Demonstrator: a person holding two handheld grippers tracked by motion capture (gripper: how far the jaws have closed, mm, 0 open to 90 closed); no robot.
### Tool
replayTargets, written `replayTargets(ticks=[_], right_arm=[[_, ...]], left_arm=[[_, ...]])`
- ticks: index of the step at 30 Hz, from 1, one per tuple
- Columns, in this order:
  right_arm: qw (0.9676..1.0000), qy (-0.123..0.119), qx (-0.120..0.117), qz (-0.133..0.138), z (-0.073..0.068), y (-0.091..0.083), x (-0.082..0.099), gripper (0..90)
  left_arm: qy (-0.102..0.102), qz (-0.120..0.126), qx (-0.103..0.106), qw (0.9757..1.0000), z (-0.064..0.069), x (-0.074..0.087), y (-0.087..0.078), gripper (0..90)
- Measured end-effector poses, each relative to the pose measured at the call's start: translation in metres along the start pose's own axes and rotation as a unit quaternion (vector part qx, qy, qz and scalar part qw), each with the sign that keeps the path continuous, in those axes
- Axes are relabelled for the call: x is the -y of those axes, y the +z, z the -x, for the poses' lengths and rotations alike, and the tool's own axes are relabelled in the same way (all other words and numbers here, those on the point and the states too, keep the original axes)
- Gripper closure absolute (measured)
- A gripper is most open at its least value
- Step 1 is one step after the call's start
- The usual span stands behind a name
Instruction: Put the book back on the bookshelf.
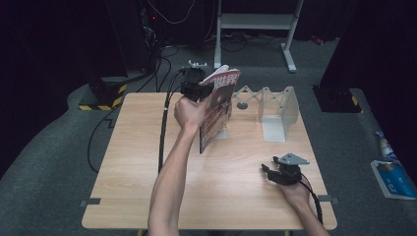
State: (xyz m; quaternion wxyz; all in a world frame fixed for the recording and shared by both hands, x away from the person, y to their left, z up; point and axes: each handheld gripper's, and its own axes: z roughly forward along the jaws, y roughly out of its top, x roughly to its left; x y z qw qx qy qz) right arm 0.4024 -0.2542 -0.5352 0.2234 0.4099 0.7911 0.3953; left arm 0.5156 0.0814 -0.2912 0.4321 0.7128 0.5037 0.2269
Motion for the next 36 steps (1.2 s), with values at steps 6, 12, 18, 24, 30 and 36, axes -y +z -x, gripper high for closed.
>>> replayTargets(ticks=[6,12,18,24,30,36], right_arm=[[1.0000,0.000,0.000,0.000,0.000,0.000,0.000,38.7],[1.0000,0.001,0.000,0.000,0.000,0.000,0.000,38.7],[1.0000,0.000,0.000,0.001,0.000,0.000,0.000,38.7],[1.0000,0.000,-0.001,0.000,0.000,0.000,0.000,38.7],[1.0000,0.000,-0.001,0.000,0.000,0.000,0.000,38.7],[1.0000,-0.001,-0.001,0.000,0.000,0.000,0.000,38.7]], left_arm=[[-0.003,0.007,-0.009,0.9999,-0.001,0.003,0.005,83.5],[-0.009,0.020,-0.012,0.9997,0.001,0.007,0.010,83.5],[-0.017,0.021,-0.015,0.9995,-0.002,0.012,0.016,83.3],[-0.001,0.006,-0.016,0.9999,0.001,0.012,0.016,82.7],[0.025,-0.035,-0.019,0.9989,0.007,0.008,0.016,81.6],[0.030,-0.067,-0.016,0.9971,0.008,0.004,0.014,81.2]])
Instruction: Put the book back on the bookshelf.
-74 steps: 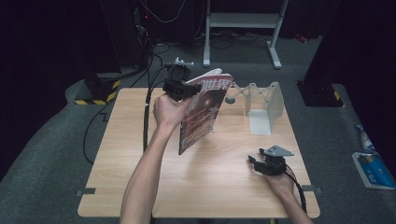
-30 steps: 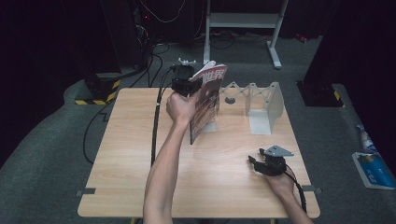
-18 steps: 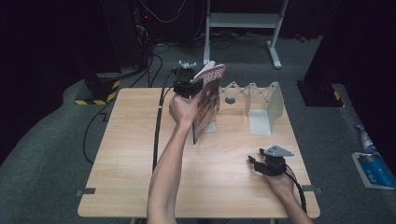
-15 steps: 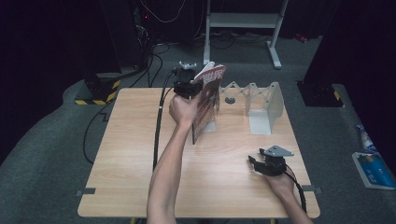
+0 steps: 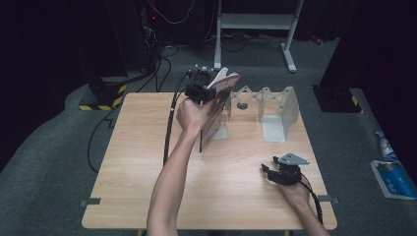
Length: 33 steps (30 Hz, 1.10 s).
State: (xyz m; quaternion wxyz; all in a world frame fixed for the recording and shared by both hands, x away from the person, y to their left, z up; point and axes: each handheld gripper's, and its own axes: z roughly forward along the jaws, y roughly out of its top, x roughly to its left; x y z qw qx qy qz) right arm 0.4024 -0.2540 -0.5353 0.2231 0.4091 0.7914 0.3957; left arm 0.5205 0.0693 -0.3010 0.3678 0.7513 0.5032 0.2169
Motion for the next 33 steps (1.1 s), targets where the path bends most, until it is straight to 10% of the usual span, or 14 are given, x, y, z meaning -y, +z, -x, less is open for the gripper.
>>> replayTargets(ticks=[11,33], right_arm=[[1.0000,0.001,0.000,0.000,0.000,0.000,0.000,38.6],[1.0000,0.000,0.000,0.000,0.000,0.000,0.000,38.6]], left_arm=[[0.012,-0.063,-0.009,0.9979,0.002,-0.007,-0.003,82.5],[-0.046,0.009,0.002,0.9989,-0.005,0.000,0.004,83.7]])
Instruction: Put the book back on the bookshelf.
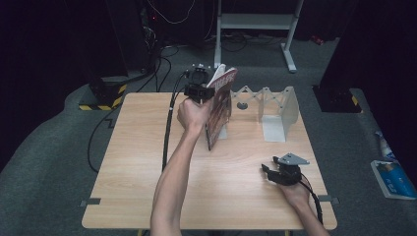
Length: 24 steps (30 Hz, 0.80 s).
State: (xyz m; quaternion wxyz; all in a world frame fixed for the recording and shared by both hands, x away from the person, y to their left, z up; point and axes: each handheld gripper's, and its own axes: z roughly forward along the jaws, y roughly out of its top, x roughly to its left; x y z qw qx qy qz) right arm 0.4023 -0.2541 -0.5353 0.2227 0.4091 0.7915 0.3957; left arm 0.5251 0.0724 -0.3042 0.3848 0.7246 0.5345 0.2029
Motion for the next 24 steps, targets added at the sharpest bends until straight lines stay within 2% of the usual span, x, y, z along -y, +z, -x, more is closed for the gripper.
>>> replayTargets(ticks=[5,14,19,21,24], right_arm=[[1.0000,0.000,0.000,0.000,0.000,0.000,0.000,38.6],[1.0000,0.000,0.000,0.000,0.000,0.000,0.000,38.6],[1.0000,0.000,0.000,0.002,0.000,0.000,0.000,38.6],[1.0000,0.000,0.000,0.001,0.000,0.000,0.000,38.6],[1.0000,-0.001,0.000,0.002,0.000,0.000,0.000,38.6]], left_arm=[[0.001,0.014,-0.003,0.9999,0.001,0.002,0.001,83.7],[-0.015,0.045,-0.007,0.9989,0.000,0.012,0.007,83.6],[-0.020,0.052,-0.006,0.9984,0.001,0.016,0.009,83.5],[-0.011,0.053,-0.007,0.9985,0.002,0.016,0.010,83.4],[-0.009,0.050,-0.005,0.9987,0.000,0.016,0.009,82.9]])
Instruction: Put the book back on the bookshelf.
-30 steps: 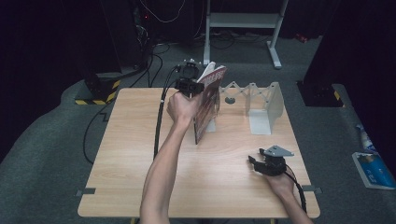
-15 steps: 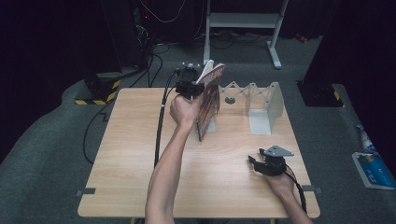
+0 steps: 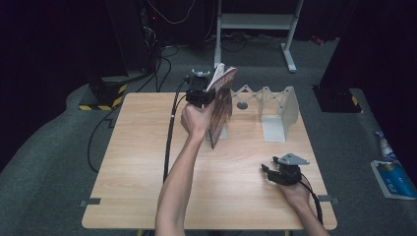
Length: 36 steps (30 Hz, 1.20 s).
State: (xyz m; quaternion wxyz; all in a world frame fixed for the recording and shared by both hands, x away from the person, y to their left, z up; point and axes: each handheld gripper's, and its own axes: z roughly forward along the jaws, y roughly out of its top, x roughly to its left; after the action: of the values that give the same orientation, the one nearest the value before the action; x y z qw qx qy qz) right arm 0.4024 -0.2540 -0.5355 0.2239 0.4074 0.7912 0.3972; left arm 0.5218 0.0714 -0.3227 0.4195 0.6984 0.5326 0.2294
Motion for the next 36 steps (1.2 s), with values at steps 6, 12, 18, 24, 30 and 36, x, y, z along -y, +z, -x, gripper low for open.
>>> replayTargets(ticks=[6,12,18,24,30,36], right_arm=[[1.0000,0.001,-0.001,-0.001,0.000,0.000,0.000,38.6],[1.0000,0.003,-0.001,-0.001,0.000,0.000,0.000,38.5],[1.0000,0.003,-0.002,-0.001,0.000,0.000,0.000,38.5],[1.0000,0.002,-0.002,0.000,0.000,0.000,0.000,38.5],[1.0000,0.003,-0.002,-0.001,0.000,0.000,0.000,38.4],[1.0000,0.003,-0.002,-0.001,0.000,0.000,0.000,38.4]], left_arm=[[-0.003,-0.010,-0.002,0.9999,-0.008,0.000,-0.001,80.3],[0.015,-0.026,-0.011,0.9995,-0.015,0.003,-0.002,76.2],[0.013,-0.029,-0.016,0.9993,-0.020,0.005,-0.002,74.9],[0.017,-0.037,-0.024,0.9989,-0.026,0.009,-0.004,72.5],[0.018,-0.039,-0.029,0.9986,-0.030,0.013,-0.005,68.0],[0.020,-0.043,-0.028,0.9985,-0.034,0.017,-0.004,60.8]])
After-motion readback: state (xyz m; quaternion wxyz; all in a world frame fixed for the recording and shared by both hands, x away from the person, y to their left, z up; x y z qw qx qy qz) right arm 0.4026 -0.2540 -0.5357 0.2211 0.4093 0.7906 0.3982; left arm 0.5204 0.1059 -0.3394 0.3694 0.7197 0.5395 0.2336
